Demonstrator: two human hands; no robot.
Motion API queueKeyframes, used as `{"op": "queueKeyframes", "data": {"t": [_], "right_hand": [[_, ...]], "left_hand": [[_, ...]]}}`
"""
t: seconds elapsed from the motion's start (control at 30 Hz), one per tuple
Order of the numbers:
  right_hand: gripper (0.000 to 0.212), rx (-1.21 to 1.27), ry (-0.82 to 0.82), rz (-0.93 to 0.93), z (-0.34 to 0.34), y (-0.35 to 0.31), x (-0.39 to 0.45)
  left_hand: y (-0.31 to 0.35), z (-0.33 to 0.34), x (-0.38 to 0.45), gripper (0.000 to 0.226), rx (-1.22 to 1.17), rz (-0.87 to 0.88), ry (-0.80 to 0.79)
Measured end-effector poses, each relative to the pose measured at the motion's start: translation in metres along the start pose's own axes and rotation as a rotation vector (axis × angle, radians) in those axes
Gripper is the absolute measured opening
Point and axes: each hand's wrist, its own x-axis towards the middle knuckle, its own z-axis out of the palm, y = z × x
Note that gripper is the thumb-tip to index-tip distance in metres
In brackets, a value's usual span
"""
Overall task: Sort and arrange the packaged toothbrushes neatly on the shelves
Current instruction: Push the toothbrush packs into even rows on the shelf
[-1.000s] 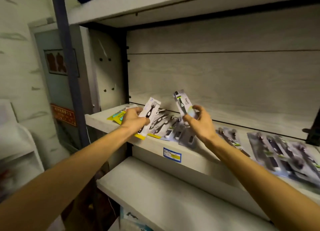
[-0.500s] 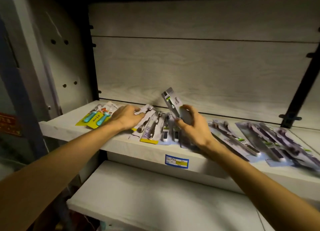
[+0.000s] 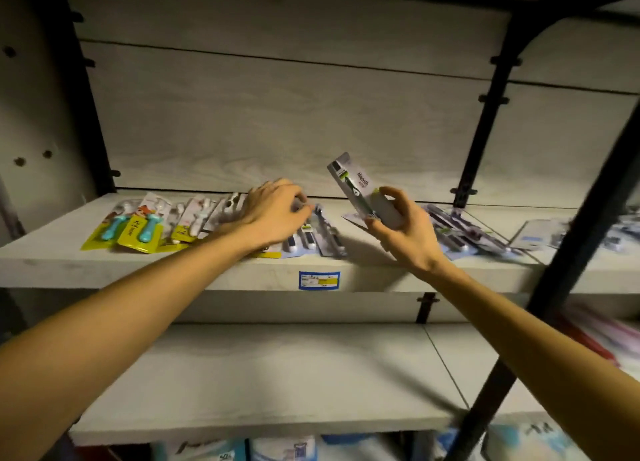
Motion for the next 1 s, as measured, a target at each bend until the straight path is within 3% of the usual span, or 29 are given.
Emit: {"op": "queueKeyframes", "data": {"t": [0.17, 0.37, 0.63, 0.77, 1.0], "right_hand": [[0.068, 0.004, 0.014, -0.023, -0.067, 0.002, -0.032], [0.054, -0.057, 0.09, -0.043, -0.189, 0.025, -0.09], [0.045, -0.119, 0.458, -0.124, -0.347, 0.079, -0.177], [0.048, -0.105, 0.591, -0.029, -0.402, 0.116, -0.204], [0.051, -0.129, 0.638, 0.2, -0.474, 0.185, -0.215]], "left_hand": [[0.069, 0.019, 0.001, 0.045, 0.082, 0.146, -0.076], [0.179, 0.035, 0.004, 0.034, -0.036, 0.2, -0.043], [0.359, 0.073, -0.015, 0.02, -0.086, 0.432, 0.055], [0.431, 0.103, -0.016, 0.022, -0.037, 0.528, 0.026], [0.524, 0.154, 0.026, 0.036, 0.104, 0.643, -0.13]]}}
